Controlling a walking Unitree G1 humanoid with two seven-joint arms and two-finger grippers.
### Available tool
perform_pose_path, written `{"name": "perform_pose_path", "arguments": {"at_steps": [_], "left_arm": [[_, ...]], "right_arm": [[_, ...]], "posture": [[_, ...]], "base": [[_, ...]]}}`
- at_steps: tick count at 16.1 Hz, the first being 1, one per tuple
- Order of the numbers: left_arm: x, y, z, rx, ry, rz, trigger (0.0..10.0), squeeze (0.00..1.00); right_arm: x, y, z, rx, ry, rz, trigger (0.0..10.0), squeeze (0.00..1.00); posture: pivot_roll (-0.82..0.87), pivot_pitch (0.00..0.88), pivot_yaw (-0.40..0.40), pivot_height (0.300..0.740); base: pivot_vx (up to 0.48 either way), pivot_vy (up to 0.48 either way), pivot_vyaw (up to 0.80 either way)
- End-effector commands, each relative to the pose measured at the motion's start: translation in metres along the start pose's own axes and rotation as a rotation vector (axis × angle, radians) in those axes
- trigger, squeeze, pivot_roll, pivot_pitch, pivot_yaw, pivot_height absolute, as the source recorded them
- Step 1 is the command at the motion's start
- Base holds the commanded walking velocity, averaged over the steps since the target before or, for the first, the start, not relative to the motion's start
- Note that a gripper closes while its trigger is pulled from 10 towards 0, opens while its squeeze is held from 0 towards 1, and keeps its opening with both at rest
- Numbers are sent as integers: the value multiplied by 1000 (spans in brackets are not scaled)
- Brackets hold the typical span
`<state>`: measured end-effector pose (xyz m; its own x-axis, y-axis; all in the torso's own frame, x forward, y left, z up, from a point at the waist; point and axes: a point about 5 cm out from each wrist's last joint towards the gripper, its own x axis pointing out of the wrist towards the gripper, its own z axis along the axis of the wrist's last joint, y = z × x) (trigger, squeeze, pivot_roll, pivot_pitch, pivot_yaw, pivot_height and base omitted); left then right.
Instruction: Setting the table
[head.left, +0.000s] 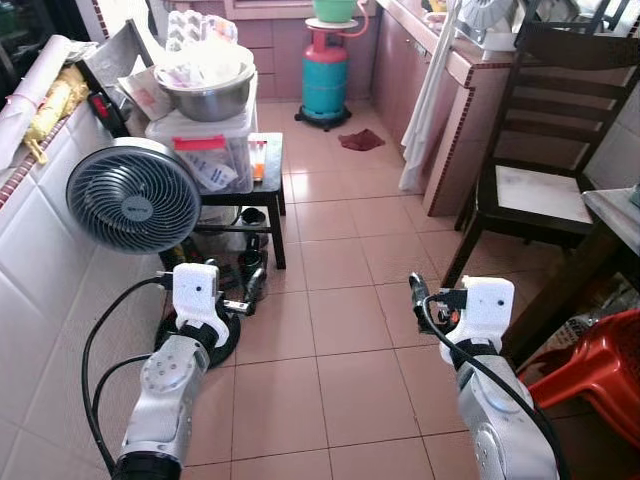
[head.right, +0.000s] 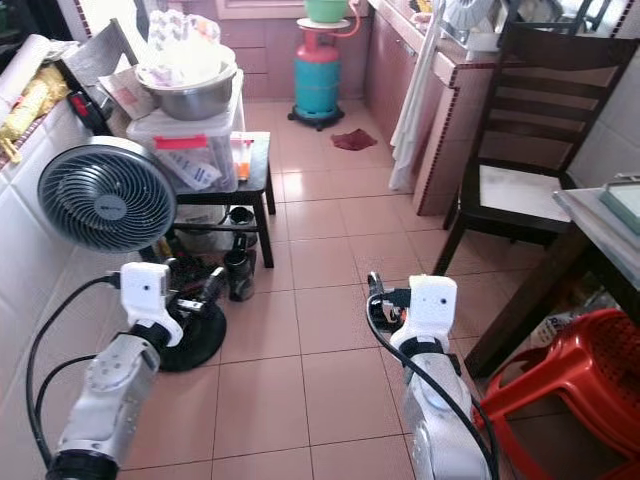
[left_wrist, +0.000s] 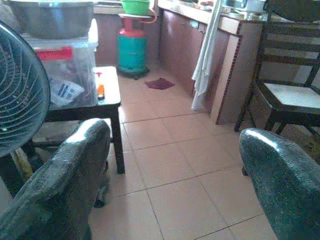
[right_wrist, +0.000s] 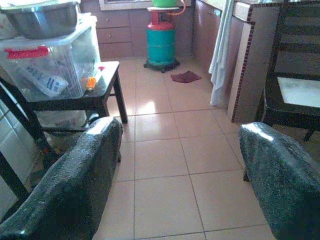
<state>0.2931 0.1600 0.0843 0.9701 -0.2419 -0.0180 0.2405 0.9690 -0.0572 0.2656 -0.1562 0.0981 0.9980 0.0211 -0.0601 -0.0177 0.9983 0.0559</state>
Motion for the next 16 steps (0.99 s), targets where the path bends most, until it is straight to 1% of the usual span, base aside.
{"name": "perform_pose_path", "arguments": {"at_steps": [1,2,3,4,7,12,16], "left_arm": [[-1,3,-2,-5,11,14,10000,0],[-1,4,-2,1,15,23,10000,0],[-1,4,-3,2,17,24,10000,0],[-2,1,-3,-4,13,-8,10000,0],[-1,-1,-3,-12,9,-16,10000,0],[-3,-5,-7,-7,26,-42,10000,0],[-4,-8,-10,-7,36,-53,10000,0]], "right_arm": [[0,3,3,-7,-15,16,10000,0],[-1,3,2,1,-9,15,10000,0],[-2,2,0,5,7,16,10000,0],[-2,0,-2,2,18,10,10000,0],[-3,0,-2,-5,23,13,10000,0],[-1,1,-5,-17,34,25,10000,0],[-1,3,-6,-13,38,27,10000,0]], "posture": [[-11,0,6,740],[-11,0,6,740],[-18,0,6,740],[-20,0,4,740],[-16,0,-6,740],[-14,0,-9,740],[-14,0,-3,740]], "base": [[0,0,0],[0,0,0],[0,0,-688],[0,0,-800],[0,0,-800],[307,0,-800],[349,0,0]]}}
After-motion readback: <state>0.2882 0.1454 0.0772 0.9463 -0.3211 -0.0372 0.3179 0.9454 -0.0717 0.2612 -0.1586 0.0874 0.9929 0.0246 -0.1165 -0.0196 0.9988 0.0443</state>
